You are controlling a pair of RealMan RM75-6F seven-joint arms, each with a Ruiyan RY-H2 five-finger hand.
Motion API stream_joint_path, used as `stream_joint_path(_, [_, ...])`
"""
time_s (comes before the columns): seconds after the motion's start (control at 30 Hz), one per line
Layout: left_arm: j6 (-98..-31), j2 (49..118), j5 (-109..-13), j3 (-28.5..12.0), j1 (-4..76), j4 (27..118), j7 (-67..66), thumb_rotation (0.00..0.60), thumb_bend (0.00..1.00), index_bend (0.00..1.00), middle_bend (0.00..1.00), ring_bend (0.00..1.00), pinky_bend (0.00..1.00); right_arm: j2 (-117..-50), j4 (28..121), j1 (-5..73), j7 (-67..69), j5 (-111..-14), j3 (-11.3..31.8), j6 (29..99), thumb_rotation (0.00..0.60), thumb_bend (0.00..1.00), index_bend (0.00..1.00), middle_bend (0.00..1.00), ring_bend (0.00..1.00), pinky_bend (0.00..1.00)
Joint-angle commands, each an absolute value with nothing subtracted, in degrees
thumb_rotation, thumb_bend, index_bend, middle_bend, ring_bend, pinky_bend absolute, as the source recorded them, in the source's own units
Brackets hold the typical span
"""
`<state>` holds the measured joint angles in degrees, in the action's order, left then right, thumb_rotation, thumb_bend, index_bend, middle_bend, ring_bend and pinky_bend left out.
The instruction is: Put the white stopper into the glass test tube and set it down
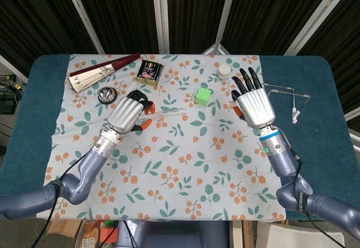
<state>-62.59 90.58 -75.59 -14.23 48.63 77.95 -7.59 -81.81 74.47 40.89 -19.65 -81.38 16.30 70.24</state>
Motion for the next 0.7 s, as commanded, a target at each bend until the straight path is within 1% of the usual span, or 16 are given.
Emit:
stream_joint_path(0.03, [-64.0, 92.8, -76.1, -14.2, 48.4, 75.6, -5.5, 0.600, 0.56, 0.62, 0.69, 0.30, 0.23, -82.1, 72.5, 41.9, -19.0, -83.4, 16.2, 71.8, 0.600, 0.46, 0.72, 0.23, 0.00, 0.00])
stream_joint_path(0.17, [-63.5, 94.0, -75.4, -14.1, 48.2, 74.3, -4.7, 0.600, 0.56, 0.62, 0.69, 0.30, 0.23, -81.8, 71.1, 42.7, -18.7, -85.0, 16.1, 72.5, 0.600, 0.46, 0.72, 0.23, 0.00, 0.00])
stream_joint_path(0.33, [-62.8, 94.7, -72.2, -15.8, 47.8, 75.2, -4.0, 0.600, 0.56, 0.63, 0.70, 0.30, 0.23, -81.3, 68.9, 43.9, -19.3, -87.3, 16.0, 73.5, 0.600, 0.46, 0.72, 0.23, 0.00, 0.00])
stream_joint_path(0.47, [-62.0, 94.8, -71.1, -16.3, 48.1, 75.6, -4.7, 0.600, 0.56, 0.63, 0.70, 0.30, 0.23, -80.8, 67.8, 44.9, -19.5, -89.2, 16.0, 74.4, 0.600, 0.46, 0.73, 0.23, 0.00, 0.00])
stream_joint_path(0.7, [-60.5, 94.4, -69.6, -17.0, 48.7, 77.0, -6.0, 0.600, 0.56, 0.64, 0.70, 0.30, 0.23, -79.6, 65.1, 46.7, -18.3, -94.1, 14.4, 76.1, 0.600, 0.46, 0.74, 0.23, 0.00, 0.00])
